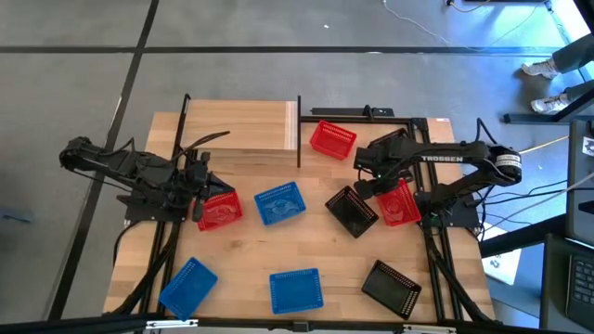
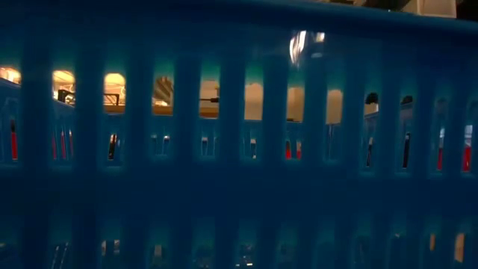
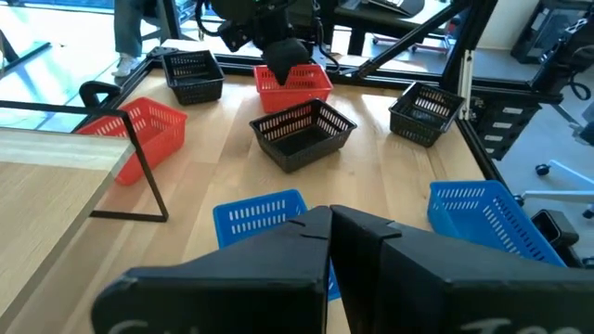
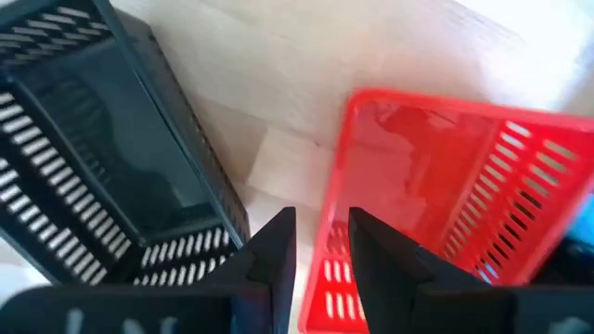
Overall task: Stack baskets on shelf by color
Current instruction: Put the bottom right red bin on the shelf
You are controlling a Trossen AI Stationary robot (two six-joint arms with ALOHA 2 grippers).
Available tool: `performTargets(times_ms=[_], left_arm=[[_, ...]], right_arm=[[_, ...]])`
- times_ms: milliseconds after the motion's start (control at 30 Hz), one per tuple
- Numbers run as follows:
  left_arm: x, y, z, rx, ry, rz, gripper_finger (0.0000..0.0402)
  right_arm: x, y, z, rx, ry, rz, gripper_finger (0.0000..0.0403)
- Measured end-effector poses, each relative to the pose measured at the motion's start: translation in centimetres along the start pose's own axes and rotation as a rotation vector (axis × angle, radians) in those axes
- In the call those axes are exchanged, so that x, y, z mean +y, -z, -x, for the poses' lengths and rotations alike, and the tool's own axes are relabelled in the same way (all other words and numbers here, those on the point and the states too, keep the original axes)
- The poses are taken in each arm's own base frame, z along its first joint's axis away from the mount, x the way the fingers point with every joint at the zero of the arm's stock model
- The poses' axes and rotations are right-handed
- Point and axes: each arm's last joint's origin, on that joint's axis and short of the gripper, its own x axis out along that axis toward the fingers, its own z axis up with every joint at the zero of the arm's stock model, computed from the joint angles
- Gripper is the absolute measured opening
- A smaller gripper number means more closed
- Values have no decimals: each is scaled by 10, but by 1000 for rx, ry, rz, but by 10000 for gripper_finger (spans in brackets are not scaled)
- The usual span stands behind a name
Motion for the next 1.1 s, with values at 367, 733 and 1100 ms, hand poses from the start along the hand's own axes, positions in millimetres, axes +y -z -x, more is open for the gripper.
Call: performTargets(times_ms=[367, 733, 1100], left_arm=[[-1, -4, 0, -43, 7, -33, 0], [-1, -4, 0, -43, 7, -38, 0], [0, -4, 0, -47, -16, -40, 0]], right_arm=[[-7, 0, -27, -3, -3, -1, 99], [-11, -2, -49, -66, -26, 41, 24], [8, -9, -7, -152, -47, 159, 3]])
